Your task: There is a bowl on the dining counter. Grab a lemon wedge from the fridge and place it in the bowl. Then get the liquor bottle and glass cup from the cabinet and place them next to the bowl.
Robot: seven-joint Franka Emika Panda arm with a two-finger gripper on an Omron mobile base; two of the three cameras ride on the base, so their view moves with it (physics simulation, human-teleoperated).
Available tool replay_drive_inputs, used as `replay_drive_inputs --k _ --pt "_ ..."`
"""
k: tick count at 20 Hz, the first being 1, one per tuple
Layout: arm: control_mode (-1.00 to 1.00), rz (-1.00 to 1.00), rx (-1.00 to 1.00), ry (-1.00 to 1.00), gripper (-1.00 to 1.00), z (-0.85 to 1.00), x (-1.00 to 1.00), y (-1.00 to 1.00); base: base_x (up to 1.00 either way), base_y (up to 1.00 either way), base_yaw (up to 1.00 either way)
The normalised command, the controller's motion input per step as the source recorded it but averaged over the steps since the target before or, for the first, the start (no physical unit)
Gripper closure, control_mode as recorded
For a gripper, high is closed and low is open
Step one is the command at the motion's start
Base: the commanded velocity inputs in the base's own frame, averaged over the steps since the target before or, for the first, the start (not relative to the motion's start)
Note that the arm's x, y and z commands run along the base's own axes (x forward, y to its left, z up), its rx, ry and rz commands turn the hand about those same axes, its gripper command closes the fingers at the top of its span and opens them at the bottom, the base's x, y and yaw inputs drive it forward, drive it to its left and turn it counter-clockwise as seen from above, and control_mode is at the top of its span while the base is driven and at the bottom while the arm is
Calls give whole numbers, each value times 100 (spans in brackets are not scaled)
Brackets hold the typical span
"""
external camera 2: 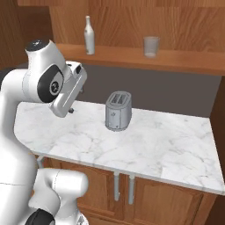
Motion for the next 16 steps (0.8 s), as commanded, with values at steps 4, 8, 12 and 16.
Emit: replay_drive_inputs --k 4,8,12,16 --pt "100 0 0 0 -100 0 0 0 9 -4 -11" --pt "100 0 0 0 -100 0 0 0 0 0 -18" --pt "100 0 0 0 -100 0 0 0 4 24 -16" --pt "-100 -6 7 -5 -100 0 1 20 0 0 0"
